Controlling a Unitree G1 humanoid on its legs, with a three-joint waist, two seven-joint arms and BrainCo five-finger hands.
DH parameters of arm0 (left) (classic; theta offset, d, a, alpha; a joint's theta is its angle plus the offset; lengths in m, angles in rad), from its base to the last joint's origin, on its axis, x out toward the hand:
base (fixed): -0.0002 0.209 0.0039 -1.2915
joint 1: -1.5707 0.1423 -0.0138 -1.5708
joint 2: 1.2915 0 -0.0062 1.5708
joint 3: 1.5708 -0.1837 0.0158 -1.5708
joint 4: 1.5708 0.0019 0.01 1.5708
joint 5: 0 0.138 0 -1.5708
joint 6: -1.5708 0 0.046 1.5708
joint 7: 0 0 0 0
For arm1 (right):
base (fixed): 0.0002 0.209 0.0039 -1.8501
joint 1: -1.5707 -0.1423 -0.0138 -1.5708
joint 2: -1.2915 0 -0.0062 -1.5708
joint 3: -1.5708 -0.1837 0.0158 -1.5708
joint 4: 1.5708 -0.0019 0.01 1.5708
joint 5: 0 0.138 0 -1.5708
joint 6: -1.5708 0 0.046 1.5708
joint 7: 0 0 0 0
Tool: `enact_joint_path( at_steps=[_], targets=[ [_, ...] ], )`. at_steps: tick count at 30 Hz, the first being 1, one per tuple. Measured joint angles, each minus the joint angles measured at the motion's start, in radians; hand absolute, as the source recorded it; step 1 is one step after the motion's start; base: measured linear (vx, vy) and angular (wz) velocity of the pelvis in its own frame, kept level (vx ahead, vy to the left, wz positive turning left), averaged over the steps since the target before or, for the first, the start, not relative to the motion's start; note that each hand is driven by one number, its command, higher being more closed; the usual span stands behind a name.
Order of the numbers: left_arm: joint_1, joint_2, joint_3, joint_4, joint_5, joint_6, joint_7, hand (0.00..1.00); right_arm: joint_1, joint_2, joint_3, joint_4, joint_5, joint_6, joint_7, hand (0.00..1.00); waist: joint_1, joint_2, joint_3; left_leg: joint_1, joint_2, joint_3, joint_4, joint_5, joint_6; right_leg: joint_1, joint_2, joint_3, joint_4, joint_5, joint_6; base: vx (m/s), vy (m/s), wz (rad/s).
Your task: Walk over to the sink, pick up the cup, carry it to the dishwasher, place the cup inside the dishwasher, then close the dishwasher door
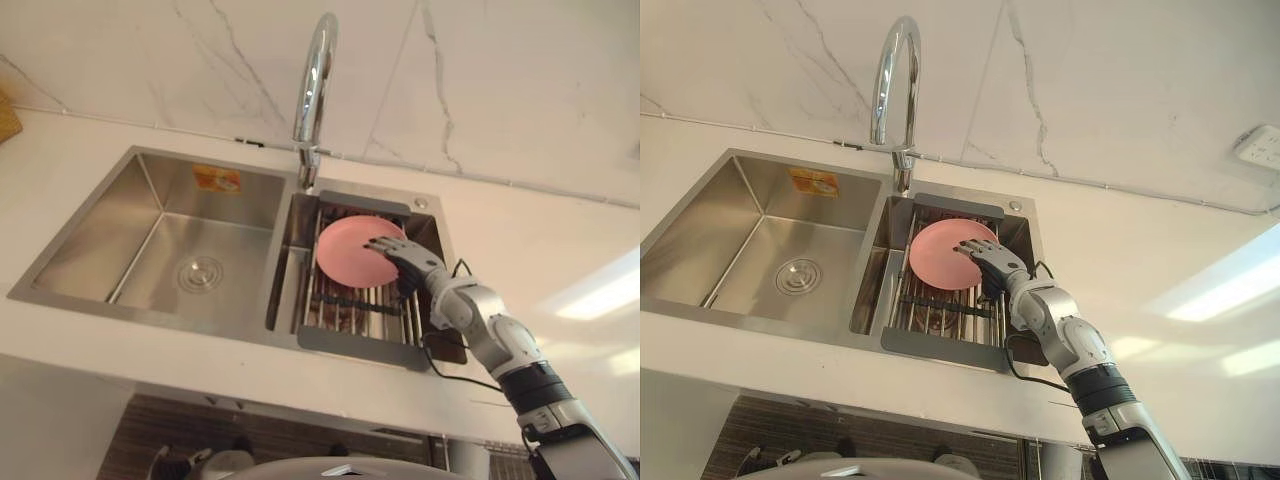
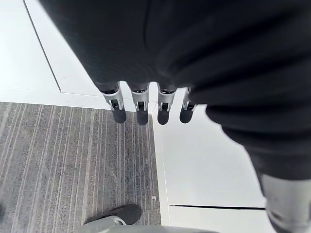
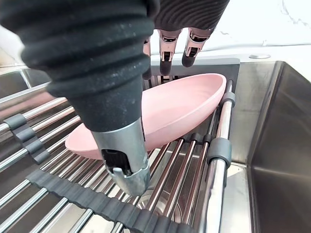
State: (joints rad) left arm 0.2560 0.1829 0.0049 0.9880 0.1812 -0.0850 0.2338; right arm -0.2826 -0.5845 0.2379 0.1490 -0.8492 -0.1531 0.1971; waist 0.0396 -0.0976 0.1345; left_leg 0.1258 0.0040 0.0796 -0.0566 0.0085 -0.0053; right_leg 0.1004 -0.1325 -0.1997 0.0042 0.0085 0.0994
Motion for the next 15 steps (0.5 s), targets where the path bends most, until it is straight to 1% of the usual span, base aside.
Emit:
enact_joint_path(
  at_steps=[2, 4, 7, 11, 15],
  targets=[
    [0.003, 0.0, 0.0, -0.004, 0.0, 0.001, 0.0, 0.0, -0.003, -0.001, 0.004, 0.03, -0.024, -0.005, -0.025, 0.0, 0.0, -0.001, -0.001, 0.0, 0.0, 0.0, -0.001, 0.001, 0.0, 0.0, 0.0, 0.0, 0.0, 0.0, 0.0, 0.0, 0.0, 0.0],
    [0.008, 0.0, 0.0, -0.013, 0.0, 0.001, 0.0, 0.0, -0.003, -0.001, 0.012, 0.036, -0.032, -0.004, -0.035, 0.0, 0.0, -0.001, -0.001, 0.0, 0.0, -0.001, -0.003, 0.003, 0.001, 0.0, 0.0, -0.001, -0.002, 0.001, 0.001, -0.02, -0.006, 0.0],
    [0.012, 0.0, 0.0, -0.032, 0.0, 0.002, 0.0, 0.0, -0.003, -0.001, 0.028, 0.037, -0.061, -0.016, -0.041, 0.0, 0.0, -0.001, -0.001, 0.0, -0.001, -0.002, -0.02, 0.014, 0.001, 0.0, 0.001, -0.003, -0.014, 0.01, 0.0, -0.02, -0.009, 0.01],
    [0.013, 0.0, 0.0, -0.033, 0.0, 0.002, 0.001, 0.0, -0.005, 0.0, 0.034, 0.068, -0.063, -0.021, -0.057, 0.0, 0.008, -0.002, -0.001, 0.0, -0.004, -0.003, -0.02, 0.016, 0.003, 0.001, -0.001, -0.004, -0.017, 0.013, 0.0, -0.03, -0.006, 0.0],
    [0.013, 0.0, 0.0, -0.033, 0.0, 0.002, 0.001, 0.0, -0.005, 0.0, 0.034, 0.068, -0.07, -0.021, -0.067, 0.0, 0.009, -0.001, -0.001, 0.0, -0.005, -0.005, -0.021, 0.018, 0.003, 0.0, -0.001, -0.004, -0.017, 0.013, 0.0, -0.03, -0.012, 0.01]
  ],
)
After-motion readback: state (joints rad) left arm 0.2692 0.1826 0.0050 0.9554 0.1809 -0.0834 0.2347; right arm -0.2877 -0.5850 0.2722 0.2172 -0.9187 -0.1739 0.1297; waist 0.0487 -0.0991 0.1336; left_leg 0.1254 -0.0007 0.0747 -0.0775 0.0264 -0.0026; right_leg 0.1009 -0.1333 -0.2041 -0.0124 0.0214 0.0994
